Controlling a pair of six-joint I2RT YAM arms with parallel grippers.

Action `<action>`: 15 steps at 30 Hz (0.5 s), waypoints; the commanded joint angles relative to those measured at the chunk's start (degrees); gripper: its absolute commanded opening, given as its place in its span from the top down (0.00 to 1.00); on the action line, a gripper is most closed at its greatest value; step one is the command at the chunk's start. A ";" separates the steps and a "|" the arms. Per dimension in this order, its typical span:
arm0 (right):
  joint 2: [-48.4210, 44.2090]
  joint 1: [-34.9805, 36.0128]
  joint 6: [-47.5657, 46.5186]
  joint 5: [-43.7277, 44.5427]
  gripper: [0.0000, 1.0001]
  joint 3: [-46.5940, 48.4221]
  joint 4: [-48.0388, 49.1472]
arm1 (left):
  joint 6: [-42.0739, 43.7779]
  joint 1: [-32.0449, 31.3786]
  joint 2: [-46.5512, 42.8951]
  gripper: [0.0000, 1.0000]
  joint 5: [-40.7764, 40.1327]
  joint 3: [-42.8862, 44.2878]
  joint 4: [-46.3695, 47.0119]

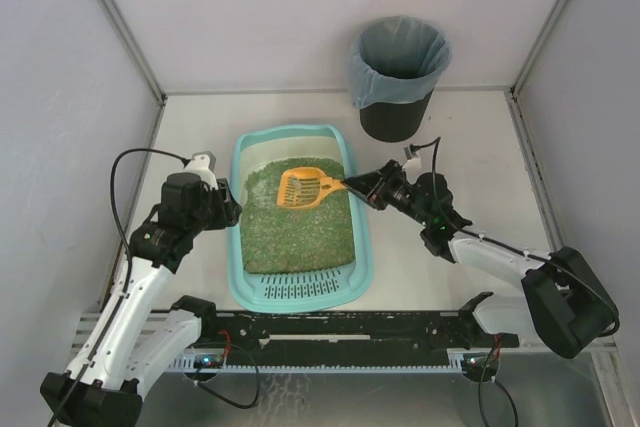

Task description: Clean the litter box

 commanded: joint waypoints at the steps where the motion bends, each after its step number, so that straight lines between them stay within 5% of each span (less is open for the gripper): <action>1: -0.12 -0.31 0.85 -1.41 1.00 0.53 4.40 | 0.72 -0.30 -0.37 0.52 -0.03 -0.89 1.67; 9: -0.04 -0.67 1.97 -1.43 1.00 0.35 4.34 | 0.78 -0.18 -0.22 0.51 0.17 -0.95 1.60; 12: 0.91 0.95 -3.68 -7.06 1.00 7.09 -2.38 | 0.85 -0.16 0.11 0.50 0.67 -0.85 1.70; 15: -2.59 -2.99 -3.10 -3.18 1.00 5.52 -7.19 | 0.86 -0.22 0.57 0.49 0.64 -0.63 1.26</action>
